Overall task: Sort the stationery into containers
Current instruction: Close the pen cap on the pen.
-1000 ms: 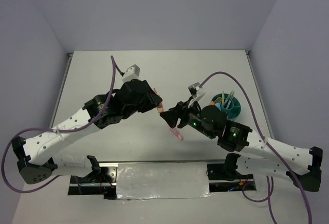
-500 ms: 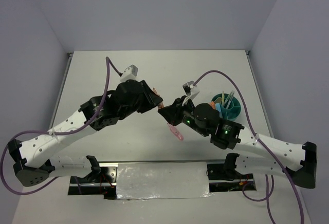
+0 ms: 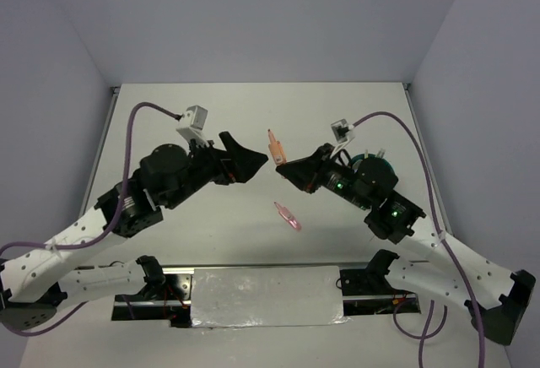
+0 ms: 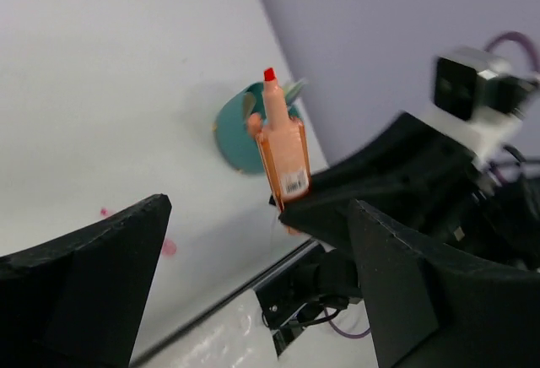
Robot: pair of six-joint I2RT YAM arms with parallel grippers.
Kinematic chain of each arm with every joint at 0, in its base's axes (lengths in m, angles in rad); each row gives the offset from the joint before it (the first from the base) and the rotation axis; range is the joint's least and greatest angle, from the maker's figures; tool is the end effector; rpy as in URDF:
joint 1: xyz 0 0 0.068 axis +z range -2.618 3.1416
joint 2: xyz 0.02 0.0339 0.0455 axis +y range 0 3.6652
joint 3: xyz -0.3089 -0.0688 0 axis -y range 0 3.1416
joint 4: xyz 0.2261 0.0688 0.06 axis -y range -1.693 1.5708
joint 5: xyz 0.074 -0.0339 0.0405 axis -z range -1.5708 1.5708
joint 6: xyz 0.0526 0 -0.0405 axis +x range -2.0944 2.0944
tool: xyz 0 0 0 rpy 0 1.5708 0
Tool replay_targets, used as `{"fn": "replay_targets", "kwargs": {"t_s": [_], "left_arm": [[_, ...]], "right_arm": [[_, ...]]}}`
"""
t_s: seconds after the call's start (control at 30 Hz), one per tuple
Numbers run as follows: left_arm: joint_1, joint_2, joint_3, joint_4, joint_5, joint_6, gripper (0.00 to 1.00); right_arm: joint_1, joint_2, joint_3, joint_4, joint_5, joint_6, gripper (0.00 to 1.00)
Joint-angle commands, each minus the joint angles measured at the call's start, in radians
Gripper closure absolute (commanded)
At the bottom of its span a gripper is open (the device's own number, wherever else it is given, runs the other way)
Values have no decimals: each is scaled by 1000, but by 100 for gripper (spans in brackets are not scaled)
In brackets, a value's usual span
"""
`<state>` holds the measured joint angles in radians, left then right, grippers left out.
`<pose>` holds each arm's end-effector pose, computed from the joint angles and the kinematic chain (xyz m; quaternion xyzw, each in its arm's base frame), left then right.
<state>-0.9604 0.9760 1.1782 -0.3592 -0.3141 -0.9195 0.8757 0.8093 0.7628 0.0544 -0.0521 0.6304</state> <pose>0.1158 -0.1372 0.4541 -0.0862 0.7529 -0.4479 0.4744 0.1017 0.1262 0.3875 -0.1045 0.6965 0.4987 0.5052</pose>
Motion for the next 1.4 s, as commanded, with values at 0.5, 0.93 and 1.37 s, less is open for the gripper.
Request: {"fn": "replay_targets", "kwargs": {"t_s": [0.5,0.93,1.37], "left_arm": [[15,-77,-23,508,414,251,27],[17,-71,-28,516,415,229,42],[29,-16,64,434,383,222,100]], "right_arm": [[-146,16,112,283,-712,247,100],[-142,42,144,251,-693,192,100],[-144,18,74,235,-715,100,100]]}}
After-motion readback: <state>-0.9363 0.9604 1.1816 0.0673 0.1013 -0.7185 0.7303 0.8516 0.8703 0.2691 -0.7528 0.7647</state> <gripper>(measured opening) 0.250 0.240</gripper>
